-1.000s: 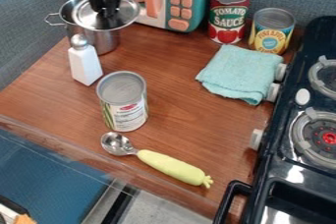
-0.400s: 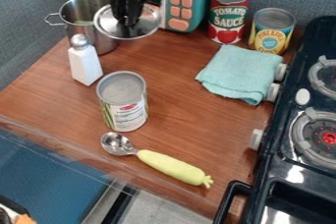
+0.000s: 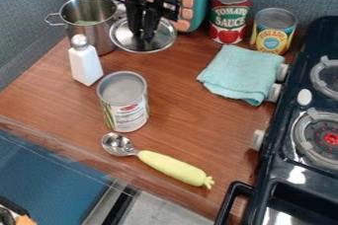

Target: Take off the silver pot lid and place on the table between the pot and the blue cloth

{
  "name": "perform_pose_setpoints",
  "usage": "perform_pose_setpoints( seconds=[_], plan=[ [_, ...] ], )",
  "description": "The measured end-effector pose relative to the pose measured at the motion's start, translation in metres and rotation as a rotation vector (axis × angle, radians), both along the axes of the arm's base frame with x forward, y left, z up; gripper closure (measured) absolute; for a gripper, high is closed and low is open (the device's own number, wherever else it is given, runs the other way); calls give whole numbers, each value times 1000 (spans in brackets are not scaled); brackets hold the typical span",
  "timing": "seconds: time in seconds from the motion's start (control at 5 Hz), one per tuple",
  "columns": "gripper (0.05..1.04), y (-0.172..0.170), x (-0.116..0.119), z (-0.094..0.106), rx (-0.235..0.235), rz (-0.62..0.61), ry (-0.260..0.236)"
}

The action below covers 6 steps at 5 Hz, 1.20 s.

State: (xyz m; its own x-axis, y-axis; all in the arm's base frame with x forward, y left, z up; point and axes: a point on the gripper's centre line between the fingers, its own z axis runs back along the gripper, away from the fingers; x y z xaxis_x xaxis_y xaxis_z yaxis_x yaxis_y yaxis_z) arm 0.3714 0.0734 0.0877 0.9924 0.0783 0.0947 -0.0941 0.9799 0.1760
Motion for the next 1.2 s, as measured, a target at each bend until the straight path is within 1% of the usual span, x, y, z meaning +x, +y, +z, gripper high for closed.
perform_pose_setpoints(
  seconds=[0.2, 0.4, 0.6, 0.8, 1.0, 1.2],
  plan=[
    [803, -13, 0, -4, 3, -26, 6],
    [803, -18, 2, -7, 6, -19, 1],
    [803, -23, 7, -21, 4, -19, 18],
    [803, -20, 17, -40, 19, -10, 20],
    [803, -18, 24, -48, 31, -1, 7],
    [803, -18, 26, -59, 33, 2, 17]
  ],
)
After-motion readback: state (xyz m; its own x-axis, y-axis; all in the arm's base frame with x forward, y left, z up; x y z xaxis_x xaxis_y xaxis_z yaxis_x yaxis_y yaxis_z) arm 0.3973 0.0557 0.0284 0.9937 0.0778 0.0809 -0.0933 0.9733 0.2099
